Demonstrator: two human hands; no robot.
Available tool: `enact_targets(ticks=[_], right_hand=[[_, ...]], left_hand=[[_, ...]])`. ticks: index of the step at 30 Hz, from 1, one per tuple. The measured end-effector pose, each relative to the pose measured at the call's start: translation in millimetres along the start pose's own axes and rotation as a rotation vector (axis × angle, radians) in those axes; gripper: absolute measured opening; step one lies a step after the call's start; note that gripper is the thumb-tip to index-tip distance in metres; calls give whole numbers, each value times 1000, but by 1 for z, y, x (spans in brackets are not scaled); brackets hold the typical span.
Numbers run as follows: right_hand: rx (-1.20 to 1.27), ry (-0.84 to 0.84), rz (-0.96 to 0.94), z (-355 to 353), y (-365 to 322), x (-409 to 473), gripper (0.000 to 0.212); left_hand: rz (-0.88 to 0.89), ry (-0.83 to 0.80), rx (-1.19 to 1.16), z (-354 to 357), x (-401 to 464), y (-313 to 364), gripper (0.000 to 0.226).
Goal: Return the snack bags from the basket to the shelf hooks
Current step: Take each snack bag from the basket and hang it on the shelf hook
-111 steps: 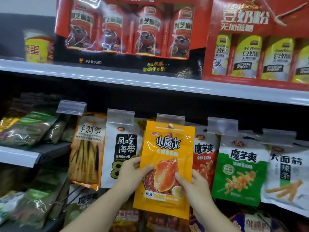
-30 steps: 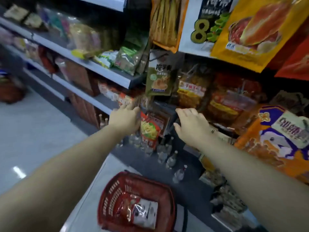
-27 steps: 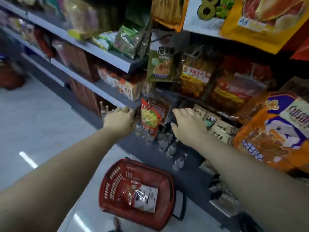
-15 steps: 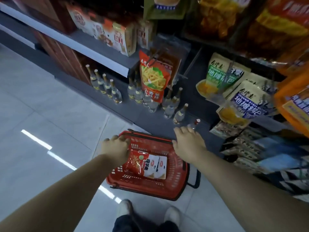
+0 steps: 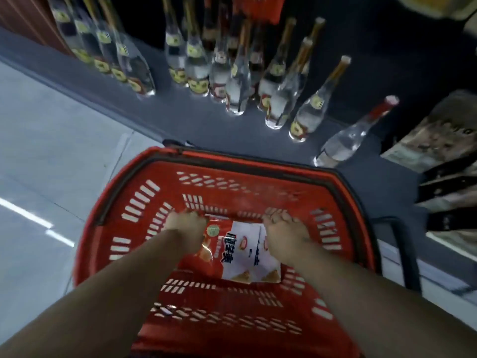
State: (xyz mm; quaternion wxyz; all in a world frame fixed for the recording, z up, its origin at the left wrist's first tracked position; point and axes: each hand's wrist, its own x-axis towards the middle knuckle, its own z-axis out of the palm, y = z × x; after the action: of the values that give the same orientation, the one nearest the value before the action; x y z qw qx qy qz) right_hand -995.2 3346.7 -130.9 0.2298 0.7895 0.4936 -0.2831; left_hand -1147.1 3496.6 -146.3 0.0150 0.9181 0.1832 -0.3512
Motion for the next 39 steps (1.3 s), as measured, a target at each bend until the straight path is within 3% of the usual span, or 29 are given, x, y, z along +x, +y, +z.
enact_targets(ticks=[2, 11, 15, 18, 20, 24, 28, 29, 31, 33, 35, 39], right_hand=[[9, 45, -10, 27, -4, 34, 56], [152, 21, -6, 93, -24, 110, 49], [272, 33, 51, 104, -26, 120, 53], [356, 90, 87, 101, -24, 120, 69], [420, 131, 75, 97, -22, 118, 62], [421, 173, -126, 98, -21, 109, 29], [572, 189, -224, 98, -17, 101, 22], [684, 164, -213, 96, -15, 100, 24], [915, 24, -171, 95, -7, 99, 48], [1009, -151, -141, 96, 3, 97, 83], [1046, -245, -97, 101, 12, 95, 99], [1268, -184, -8, 100, 10, 94, 75]], left_hand=[[-24, -83, 9, 19, 25, 11, 34], [19, -57, 104, 68, 102, 27, 34], [3, -42, 89, 82, 113, 25, 53], [3, -55, 2, 83, 115, 22, 75], [18, -6, -61, 81, 114, 21, 80], [58, 53, -234, 79, 116, 12, 66], [50, -101, -467, 76, 110, -4, 51], [38, -117, -515, 75, 107, -8, 48], [20, -118, -602, 70, 101, -17, 44], [-3, -60, -694, 65, 94, -28, 31], [-36, 33, -841, 59, 85, -38, 21], [-86, 97, -1057, 55, 68, -49, 16]])
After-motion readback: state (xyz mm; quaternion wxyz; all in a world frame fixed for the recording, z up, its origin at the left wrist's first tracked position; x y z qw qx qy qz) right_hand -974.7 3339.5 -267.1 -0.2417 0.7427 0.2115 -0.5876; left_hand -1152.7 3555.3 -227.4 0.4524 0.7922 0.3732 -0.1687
